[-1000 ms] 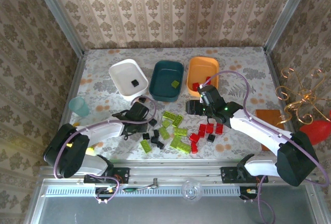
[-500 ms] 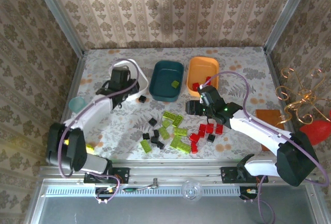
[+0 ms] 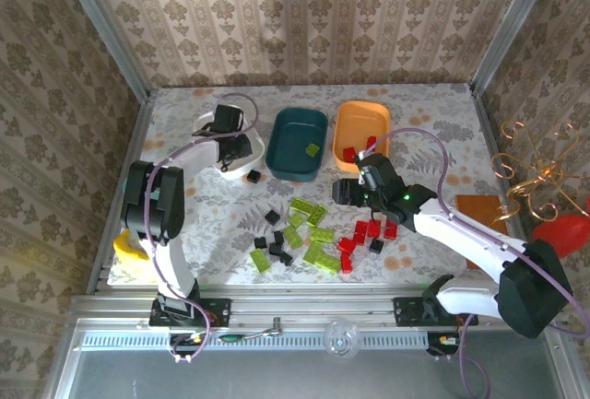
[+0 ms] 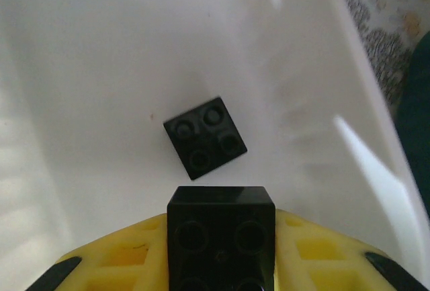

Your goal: Sort the legos into containers by color

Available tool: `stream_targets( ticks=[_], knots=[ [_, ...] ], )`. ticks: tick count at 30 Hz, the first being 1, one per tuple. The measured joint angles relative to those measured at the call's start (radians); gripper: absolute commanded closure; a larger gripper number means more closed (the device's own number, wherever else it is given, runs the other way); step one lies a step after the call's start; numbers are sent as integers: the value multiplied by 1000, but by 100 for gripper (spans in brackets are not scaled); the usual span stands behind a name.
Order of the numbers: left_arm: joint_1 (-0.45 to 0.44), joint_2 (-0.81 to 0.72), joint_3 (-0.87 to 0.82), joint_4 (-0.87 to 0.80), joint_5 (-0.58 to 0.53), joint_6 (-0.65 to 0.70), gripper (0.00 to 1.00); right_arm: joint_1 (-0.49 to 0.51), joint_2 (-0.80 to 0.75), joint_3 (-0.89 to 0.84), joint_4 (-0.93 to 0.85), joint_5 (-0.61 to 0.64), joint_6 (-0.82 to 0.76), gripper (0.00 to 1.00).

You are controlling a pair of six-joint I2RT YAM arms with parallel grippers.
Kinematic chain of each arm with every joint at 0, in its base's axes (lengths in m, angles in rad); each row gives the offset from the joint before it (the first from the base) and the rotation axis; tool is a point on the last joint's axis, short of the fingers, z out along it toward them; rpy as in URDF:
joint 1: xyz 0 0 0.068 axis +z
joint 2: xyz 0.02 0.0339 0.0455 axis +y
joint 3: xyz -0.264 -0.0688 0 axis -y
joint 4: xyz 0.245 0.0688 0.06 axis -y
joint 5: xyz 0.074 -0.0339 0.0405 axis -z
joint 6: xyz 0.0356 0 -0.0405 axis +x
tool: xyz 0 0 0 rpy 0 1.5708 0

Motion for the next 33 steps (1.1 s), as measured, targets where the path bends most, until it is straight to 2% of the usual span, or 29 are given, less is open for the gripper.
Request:
stream_targets(
  ticks=[22,24,26,29,33],
  knots=[
    [-85,-190,-277,18,13,2,66,0,-5,0,0,0,0,30],
    [-80,-190,-273,16,12,3,62,0,-5,0,0,0,0,30],
    [-71,-187,-254,11,11,0,48,0,-5,0,0,0,0,30],
    [-62,-178,-209,5,7,3,34,0,-5,0,0,0,0,28],
    [-55,-183,-165,6,5,4,24,0,-5,0,-5,-1,-1,25]
  ],
)
